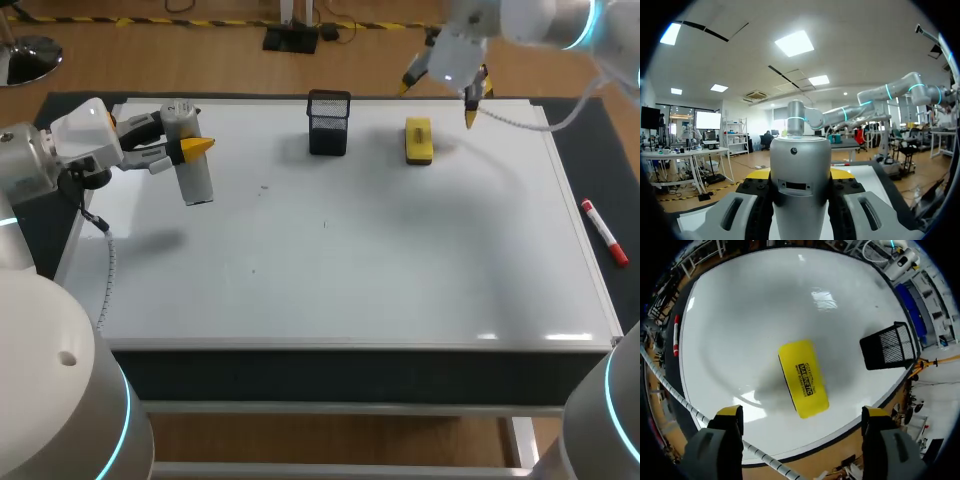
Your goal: Pick up the inspection probe, press it on each red-marked spot on the whiteboard one by one, put down the probe, pick up the eraser, and wipe off all the red marks.
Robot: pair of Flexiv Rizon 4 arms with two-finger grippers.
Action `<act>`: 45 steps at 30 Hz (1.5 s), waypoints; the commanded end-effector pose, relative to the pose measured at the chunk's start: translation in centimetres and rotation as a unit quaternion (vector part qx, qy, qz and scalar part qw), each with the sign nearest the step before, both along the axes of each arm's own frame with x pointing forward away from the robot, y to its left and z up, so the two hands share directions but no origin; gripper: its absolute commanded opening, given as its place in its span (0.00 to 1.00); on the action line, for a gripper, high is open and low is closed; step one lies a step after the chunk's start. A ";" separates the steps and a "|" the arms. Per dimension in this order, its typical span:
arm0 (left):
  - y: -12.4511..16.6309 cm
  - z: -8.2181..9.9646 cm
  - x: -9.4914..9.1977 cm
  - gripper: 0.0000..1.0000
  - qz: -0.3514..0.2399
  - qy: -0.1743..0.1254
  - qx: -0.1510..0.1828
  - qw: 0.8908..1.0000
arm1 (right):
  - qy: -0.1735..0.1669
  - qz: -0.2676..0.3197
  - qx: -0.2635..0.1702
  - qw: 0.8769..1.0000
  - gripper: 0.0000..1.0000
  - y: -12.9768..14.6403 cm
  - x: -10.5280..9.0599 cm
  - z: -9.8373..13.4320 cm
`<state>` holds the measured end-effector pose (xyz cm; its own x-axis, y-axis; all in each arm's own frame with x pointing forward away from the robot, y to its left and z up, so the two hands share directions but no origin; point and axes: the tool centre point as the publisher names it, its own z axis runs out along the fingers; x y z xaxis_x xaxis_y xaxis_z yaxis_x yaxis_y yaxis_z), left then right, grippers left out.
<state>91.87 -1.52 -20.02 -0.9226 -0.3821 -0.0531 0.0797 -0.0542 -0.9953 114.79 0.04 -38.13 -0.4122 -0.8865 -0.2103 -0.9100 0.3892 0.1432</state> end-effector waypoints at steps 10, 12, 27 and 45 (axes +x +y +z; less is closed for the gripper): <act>0.0 0.0 0.0 0.00 0.000 -0.001 -0.001 1.000 | 0.079 -0.212 0.104 0.969 1.00 -2.2 1.9 6.8; 0.0 0.0 0.0 0.00 0.000 -0.001 -0.001 1.000 | 0.088 -0.234 0.117 0.961 1.00 -2.3 2.1 8.1; 0.0 0.0 0.0 0.00 0.000 -0.001 -0.001 1.000 | 0.094 -0.301 0.173 0.933 1.00 -4.8 1.1 13.3; -0.2 0.2 0.2 0.00 -0.005 -0.002 0.003 1.000 | 0.088 -0.299 0.181 0.933 1.00 -4.9 1.0 13.4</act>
